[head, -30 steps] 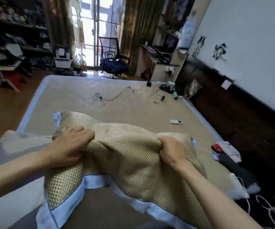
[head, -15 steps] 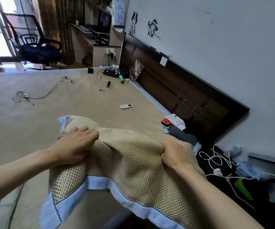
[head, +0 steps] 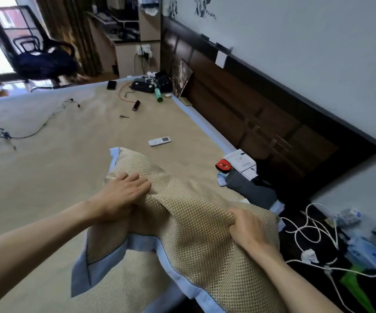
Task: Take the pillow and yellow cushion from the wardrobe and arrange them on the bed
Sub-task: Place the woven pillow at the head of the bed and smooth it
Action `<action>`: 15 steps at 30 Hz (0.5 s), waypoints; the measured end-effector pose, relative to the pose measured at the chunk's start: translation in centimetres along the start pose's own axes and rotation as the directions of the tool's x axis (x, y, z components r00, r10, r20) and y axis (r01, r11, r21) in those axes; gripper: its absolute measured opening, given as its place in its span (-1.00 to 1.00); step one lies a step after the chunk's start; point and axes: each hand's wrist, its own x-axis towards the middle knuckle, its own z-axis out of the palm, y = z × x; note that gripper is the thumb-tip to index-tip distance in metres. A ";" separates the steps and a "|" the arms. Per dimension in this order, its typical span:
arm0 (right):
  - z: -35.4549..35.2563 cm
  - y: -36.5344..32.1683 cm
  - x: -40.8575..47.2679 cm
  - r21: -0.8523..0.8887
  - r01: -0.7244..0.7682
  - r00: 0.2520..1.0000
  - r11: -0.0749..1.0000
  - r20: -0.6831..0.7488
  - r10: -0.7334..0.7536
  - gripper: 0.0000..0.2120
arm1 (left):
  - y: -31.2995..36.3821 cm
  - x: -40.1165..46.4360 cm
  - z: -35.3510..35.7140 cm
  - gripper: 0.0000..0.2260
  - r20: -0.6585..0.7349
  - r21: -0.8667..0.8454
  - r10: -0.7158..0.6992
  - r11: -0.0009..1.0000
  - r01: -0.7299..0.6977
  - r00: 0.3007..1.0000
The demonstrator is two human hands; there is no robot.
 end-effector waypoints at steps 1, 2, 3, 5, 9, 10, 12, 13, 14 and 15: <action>-0.1 0.8 1.0 0.002 -0.018 1.000 1.000 -0.009 0.018 -0.49 | -0.3 1.7 0.3 -0.68 0.004 -0.006 0.005 1.000 -0.005 1.000; -0.2 1.5 2.0 0.006 -0.034 0.999 0.999 -0.010 0.034 -0.52 | -0.7 3.3 0.7 -0.69 0.005 -0.008 0.010 1.000 -0.010 1.000; -0.3 2.2 3.0 0.011 -0.049 0.999 0.999 0.001 0.049 -0.56 | -1.2 4.9 1.0 -0.69 0.005 -0.006 0.015 1.000 -0.015 1.000; -0.6 3.4 4.9 0.020 -0.081 0.996 0.997 0.027 0.080 -0.66 | -2.3 8.0 1.5 -0.66 0.014 -0.005 0.026 1.000 -0.026 1.000; -2.3 5.0 8.4 0.026 -0.141 0.989 0.990 0.059 0.139 -0.66 | -4.3 14.4 1.8 -0.66 0.058 0.022 0.049 0.998 -0.050 0.997; -3.0 5.3 9.4 0.024 -0.150 0.987 0.988 0.065 0.148 -0.65 | -4.9 16.0 1.9 -0.68 0.059 0.029 0.053 0.998 -0.054 0.997; -4.5 6.0 11.9 0.009 -0.168 0.983 0.986 0.080 0.167 -0.61 | -6.5 19.6 1.9 -0.70 0.038 0.025 0.073 0.997 -0.074 0.997; -5.3 6.3 13.4 -0.003 -0.176 0.981 0.984 0.088 0.175 -0.61 | -7.4 21.6 1.8 -0.71 0.027 0.017 0.085 0.996 -0.085 0.996; -6.0 6.6 15.2 -0.007 -0.182 0.979 0.983 0.093 0.182 -0.61 | -8.5 23.6 1.8 -0.71 0.018 0.010 0.095 0.995 -0.095 0.995; -6.7 6.7 17.2 -0.004 -0.189 0.978 0.982 0.094 0.188 -0.62 | -9.9 25.8 1.9 -0.71 0.010 0.005 0.100 0.995 -0.100 0.995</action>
